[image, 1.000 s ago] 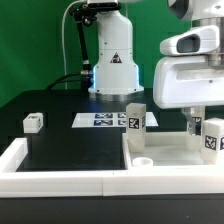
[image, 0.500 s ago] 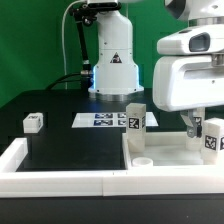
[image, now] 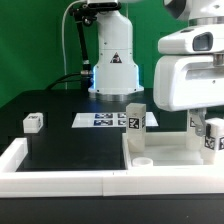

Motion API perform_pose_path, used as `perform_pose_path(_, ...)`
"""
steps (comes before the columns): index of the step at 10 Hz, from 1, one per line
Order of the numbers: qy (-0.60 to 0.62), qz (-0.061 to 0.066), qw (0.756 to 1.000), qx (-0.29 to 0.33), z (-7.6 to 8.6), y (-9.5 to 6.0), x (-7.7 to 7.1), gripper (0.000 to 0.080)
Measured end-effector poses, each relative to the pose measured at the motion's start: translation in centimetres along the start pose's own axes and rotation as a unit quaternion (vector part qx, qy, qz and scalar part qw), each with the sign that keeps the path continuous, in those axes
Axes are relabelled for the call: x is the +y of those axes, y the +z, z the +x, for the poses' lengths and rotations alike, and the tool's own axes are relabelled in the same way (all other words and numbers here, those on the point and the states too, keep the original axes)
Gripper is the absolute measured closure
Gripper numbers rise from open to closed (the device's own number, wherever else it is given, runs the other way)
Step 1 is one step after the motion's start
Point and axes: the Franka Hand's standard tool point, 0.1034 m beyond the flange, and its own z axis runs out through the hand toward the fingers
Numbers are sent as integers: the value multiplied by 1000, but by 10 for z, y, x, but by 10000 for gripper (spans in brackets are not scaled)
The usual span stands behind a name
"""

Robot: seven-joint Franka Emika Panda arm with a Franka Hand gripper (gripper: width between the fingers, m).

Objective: Assemble square table

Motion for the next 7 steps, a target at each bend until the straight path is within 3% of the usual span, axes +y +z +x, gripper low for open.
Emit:
perform_pose_path(4,77,0,997,0,0,0,0,509)
perform_pose_path(7,243,1,970,1,0,1,-2,509)
